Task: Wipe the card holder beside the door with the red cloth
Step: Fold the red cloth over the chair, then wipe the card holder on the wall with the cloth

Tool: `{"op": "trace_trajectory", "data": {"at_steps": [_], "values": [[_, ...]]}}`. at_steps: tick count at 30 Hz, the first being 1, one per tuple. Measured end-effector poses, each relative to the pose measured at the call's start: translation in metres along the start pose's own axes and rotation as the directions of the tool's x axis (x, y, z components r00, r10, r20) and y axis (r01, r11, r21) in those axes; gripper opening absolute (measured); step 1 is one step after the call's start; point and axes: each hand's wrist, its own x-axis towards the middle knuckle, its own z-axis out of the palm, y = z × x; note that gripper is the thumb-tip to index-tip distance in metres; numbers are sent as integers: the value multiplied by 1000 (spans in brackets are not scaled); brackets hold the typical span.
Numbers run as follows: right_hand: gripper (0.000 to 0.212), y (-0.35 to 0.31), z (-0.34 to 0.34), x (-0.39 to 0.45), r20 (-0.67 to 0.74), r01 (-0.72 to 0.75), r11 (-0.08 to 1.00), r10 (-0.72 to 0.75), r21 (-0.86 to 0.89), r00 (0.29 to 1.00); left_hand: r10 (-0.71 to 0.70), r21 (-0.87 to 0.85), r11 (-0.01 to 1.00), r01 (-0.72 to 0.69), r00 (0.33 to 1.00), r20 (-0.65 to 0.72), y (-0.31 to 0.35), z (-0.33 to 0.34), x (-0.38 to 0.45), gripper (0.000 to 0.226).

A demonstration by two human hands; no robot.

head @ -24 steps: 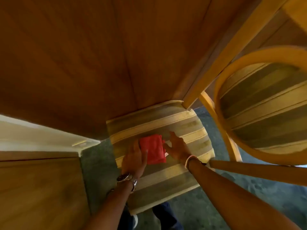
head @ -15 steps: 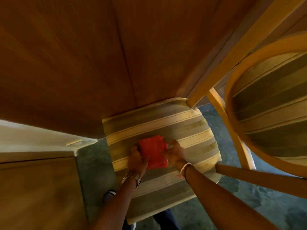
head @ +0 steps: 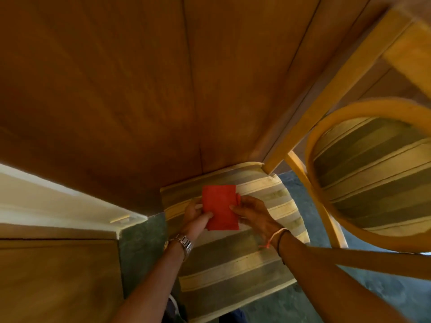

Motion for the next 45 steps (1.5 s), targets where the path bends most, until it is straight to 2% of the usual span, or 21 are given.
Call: {"op": "trace_trajectory", "data": {"at_steps": [4,8,12,16,18,22,25,30,33,39,42,45], "values": [[39,-43,2,-18,56,82,996,-83,36,995,159,67,985,-157,987,-24,44,-11,-25,30],[25,-102,11,-57,124,212,974,-221,82,967,323,61,945,-321,946,-19,95,-26,-66,31],[24,-178,30,-107,159,380,919,-392,102,906,455,-66,889,-454,891,3,156,-49,-115,33],[29,-263,49,-170,163,542,834,-551,98,819,586,-86,808,-582,810,16,227,-72,-169,32],[29,-305,56,-207,155,625,775,-632,100,759,655,-115,752,-650,755,17,262,-82,-202,32],[28,-367,71,-280,147,757,643,-765,113,627,777,-83,628,-774,629,17,317,-99,-266,63],[28,-399,84,-322,167,811,571,-819,128,550,836,-89,547,-832,549,1,345,-115,-303,69],[26,-448,117,-382,317,814,538,-828,220,462,897,-123,427,-896,437,-62,382,-154,-361,85],[24,-475,139,-416,394,816,531,-816,226,422,927,-98,352,-931,361,-101,401,-175,-395,87],[36,-520,180,-471,310,908,367,-903,203,297,957,-2,236,-972,233,-173,425,-217,-454,88],[38,-536,202,-492,279,932,300,-930,204,238,962,152,148,-977,106,-253,429,-235,-477,82],[37,-541,228,-510,235,964,216,-956,154,176,947,374,41,-927,-84,-311,426,-251,-492,82]]}}
